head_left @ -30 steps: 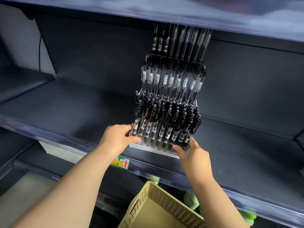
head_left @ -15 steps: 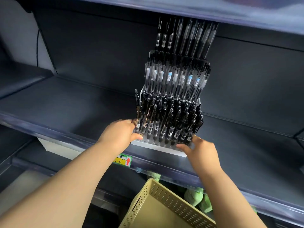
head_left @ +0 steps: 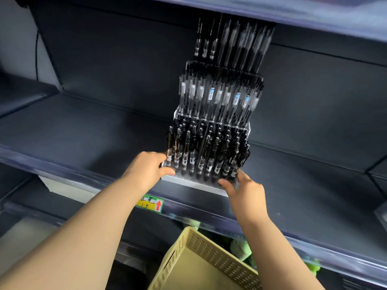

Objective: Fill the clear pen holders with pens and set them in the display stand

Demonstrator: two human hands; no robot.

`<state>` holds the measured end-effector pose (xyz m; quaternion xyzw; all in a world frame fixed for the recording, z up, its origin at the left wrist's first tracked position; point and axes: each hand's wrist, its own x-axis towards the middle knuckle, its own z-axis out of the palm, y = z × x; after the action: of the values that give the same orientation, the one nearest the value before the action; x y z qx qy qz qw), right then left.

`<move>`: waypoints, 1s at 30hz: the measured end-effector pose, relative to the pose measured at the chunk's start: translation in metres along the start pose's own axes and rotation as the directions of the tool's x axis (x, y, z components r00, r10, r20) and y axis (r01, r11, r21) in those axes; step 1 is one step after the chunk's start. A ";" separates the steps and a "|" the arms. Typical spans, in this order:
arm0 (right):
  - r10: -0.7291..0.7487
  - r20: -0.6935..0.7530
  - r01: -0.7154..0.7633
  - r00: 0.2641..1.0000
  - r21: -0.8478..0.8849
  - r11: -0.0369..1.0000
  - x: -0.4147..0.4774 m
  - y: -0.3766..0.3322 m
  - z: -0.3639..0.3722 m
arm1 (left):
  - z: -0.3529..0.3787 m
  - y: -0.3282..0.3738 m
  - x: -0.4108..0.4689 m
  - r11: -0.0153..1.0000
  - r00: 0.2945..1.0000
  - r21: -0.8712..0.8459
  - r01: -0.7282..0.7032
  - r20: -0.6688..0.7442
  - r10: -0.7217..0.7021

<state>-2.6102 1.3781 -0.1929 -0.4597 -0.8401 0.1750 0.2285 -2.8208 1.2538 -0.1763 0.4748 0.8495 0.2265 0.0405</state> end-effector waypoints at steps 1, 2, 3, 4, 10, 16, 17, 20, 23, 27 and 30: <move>0.005 0.002 -0.005 1.000 0.008 1.000 0.000 -0.001 0.000 | 0.001 -0.001 0.000 1.000 1.000 -0.012 0.011 -0.002 -0.011; 0.012 0.004 -0.013 1.000 0.019 1.000 0.000 -0.001 0.000 | 0.002 -0.002 -0.001 0.999 1.000 -0.024 0.021 -0.004 -0.021; 0.022 0.008 -0.022 1.000 0.032 0.999 0.000 -0.001 0.000 | 0.002 -0.002 -0.002 0.999 1.000 -0.039 0.029 -0.008 -0.029; 0.030 0.010 -0.030 0.999 0.040 0.999 0.000 0.000 0.001 | 0.003 -0.002 -0.003 0.998 0.999 -0.055 0.038 -0.015 -0.039; 0.046 0.057 -0.050 0.997 0.074 0.996 -0.005 0.005 0.001 | -0.009 -0.004 -0.004 0.953 0.997 -0.297 0.063 0.053 -0.050; -0.026 0.129 0.005 0.991 0.160 0.987 -0.005 0.006 -0.008 | -0.032 0.011 0.003 0.890 0.993 -0.440 -0.118 -0.049 0.107; -0.074 0.127 0.045 0.989 0.219 0.975 -0.006 0.005 -0.011 | -0.032 0.013 0.004 0.884 0.992 -0.452 -0.120 -0.034 0.118; -0.163 0.132 0.112 0.978 0.328 0.938 -0.005 -0.003 -0.016 | -0.027 0.020 0.008 0.881 0.994 -0.464 -0.094 0.003 0.108; -0.182 0.153 0.114 0.971 0.371 0.921 -0.005 -0.008 -0.016 | -0.025 0.020 0.009 0.886 0.995 -0.455 -0.093 -0.020 0.095; -0.162 0.197 0.091 0.967 0.325 0.941 -0.017 0.000 -0.012 | -0.025 0.013 0.006 0.891 0.997 -0.450 -0.068 -0.012 0.070; -0.075 0.251 0.021 0.965 0.209 0.978 -0.033 0.008 -0.015 | -0.023 0.007 -0.007 0.929 1.000 -0.370 0.029 0.015 -0.025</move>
<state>-2.5813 1.3556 -0.1920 -0.3866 -0.8512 0.3130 0.1675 -2.8178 1.2435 -0.1535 0.4481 0.7977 0.3797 0.1365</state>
